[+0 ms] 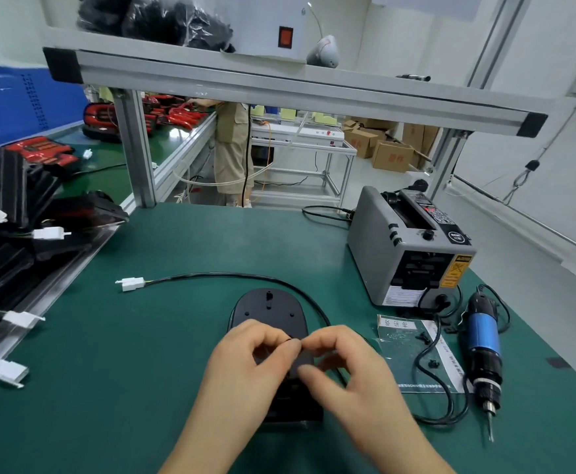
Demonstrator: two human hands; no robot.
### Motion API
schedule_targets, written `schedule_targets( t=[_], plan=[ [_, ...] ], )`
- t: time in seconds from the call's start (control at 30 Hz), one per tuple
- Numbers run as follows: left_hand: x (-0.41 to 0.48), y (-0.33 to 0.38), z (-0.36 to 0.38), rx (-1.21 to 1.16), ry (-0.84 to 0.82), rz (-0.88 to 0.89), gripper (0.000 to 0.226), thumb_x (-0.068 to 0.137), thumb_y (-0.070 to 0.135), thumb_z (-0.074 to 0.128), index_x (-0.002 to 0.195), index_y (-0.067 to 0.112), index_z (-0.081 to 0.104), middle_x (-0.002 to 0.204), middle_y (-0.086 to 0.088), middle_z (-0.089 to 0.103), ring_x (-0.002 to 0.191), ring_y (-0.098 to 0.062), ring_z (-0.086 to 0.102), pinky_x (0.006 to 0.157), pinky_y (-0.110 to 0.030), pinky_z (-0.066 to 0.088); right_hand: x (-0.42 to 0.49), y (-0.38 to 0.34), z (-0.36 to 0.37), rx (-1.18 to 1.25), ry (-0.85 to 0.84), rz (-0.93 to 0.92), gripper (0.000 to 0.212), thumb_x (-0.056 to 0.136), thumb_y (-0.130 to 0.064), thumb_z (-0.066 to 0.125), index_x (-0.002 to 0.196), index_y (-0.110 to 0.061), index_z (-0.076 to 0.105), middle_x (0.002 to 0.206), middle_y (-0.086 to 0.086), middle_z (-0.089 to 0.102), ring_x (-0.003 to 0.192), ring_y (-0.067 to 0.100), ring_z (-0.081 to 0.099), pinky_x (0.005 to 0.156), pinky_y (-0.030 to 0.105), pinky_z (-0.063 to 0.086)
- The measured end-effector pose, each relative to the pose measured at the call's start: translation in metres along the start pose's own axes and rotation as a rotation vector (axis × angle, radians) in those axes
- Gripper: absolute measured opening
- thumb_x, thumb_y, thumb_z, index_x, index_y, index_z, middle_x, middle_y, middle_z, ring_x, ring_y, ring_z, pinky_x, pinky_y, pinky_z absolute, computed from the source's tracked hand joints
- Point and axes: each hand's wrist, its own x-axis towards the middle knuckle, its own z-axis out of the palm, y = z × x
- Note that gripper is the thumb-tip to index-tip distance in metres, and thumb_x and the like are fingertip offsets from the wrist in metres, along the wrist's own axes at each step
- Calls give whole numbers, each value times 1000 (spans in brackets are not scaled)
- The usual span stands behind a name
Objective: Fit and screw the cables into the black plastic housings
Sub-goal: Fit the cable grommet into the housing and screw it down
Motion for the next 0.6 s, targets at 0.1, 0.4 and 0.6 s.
schedule_targets(
  t=[0.1,0.4,0.6],
  plan=[
    [-3,2,3,-47,-23,-64,13,77,23,69,67,31,68,76,11,65,69,-1,59,62,-10,42,-1,2,4,-348,128,-229,19,77,-41,60,87,-26,66,84,-17,62,81,3,56,71,21,44],
    [-5,6,3,-124,4,-100,15,78,20,66,66,29,70,74,8,67,65,-1,58,60,-11,44,4,1,6,-538,309,-502,16,82,-27,61,78,-15,72,77,-7,67,69,15,62,61,26,50],
    [-7,7,1,-140,-37,-94,17,81,21,67,65,28,69,76,6,66,65,1,57,59,-8,41,3,3,5,-553,343,-500,17,81,-26,60,75,-16,71,73,-7,66,65,15,61,57,27,49]
  ],
)
